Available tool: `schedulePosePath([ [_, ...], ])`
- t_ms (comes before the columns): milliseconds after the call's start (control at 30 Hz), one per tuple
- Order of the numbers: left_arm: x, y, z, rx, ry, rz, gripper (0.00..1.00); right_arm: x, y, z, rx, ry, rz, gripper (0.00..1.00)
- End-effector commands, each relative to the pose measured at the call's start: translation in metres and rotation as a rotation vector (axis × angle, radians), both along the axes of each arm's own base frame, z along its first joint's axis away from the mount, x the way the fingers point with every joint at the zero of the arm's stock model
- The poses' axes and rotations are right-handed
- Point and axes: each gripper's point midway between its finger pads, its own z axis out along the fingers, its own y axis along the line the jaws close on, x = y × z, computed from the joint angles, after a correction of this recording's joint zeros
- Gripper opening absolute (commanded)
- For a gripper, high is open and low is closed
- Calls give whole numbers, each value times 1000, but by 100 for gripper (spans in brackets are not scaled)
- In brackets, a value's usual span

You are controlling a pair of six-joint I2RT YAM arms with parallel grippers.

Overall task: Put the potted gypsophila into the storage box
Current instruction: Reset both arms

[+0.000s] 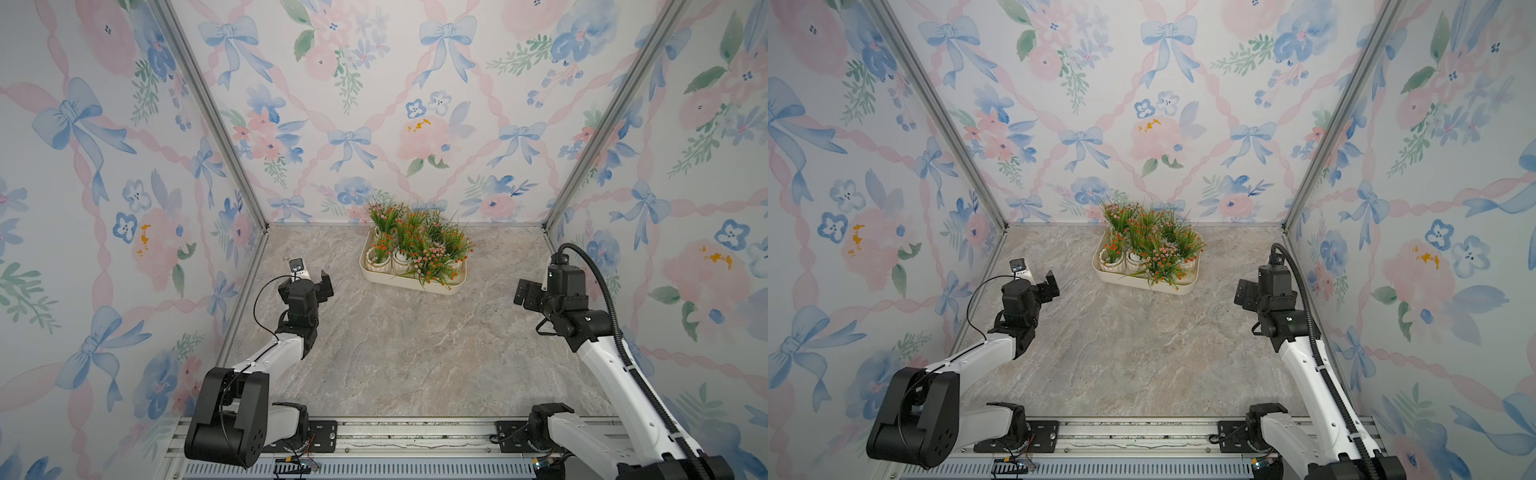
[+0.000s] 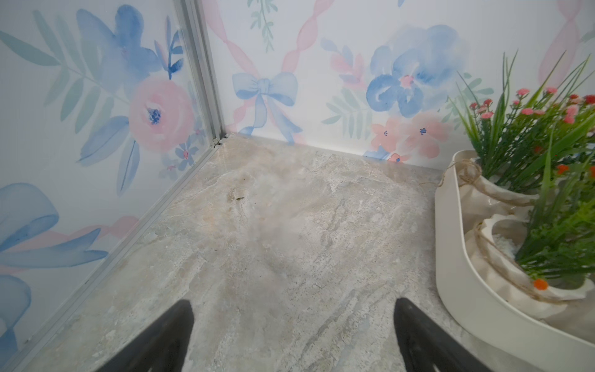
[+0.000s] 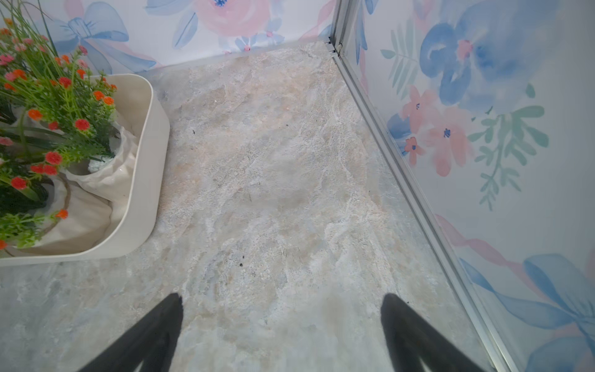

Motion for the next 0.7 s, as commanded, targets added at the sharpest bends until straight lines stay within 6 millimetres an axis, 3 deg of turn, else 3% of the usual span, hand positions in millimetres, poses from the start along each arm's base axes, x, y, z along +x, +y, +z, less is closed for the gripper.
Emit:
schedulePosePath([
  [0, -1, 5, 21, 96, -116, 0, 98, 5, 4, -15, -43, 44, 113, 97],
  [200, -11, -3, -6, 55, -113, -66, 98, 17, 1, -36, 48, -111, 117, 97],
  [367, -17, -7, -21, 45, -136, -90, 98, 20, -2, -54, -92, -266, 181, 97],
  [567, -22, -17, -37, 57, -151, -156, 98, 31, 1, -81, -69, -277, 188, 97],
  [667, -25, -21, -33, 64, -183, -184, 98, 40, 4, -97, -58, -285, 205, 97],
])
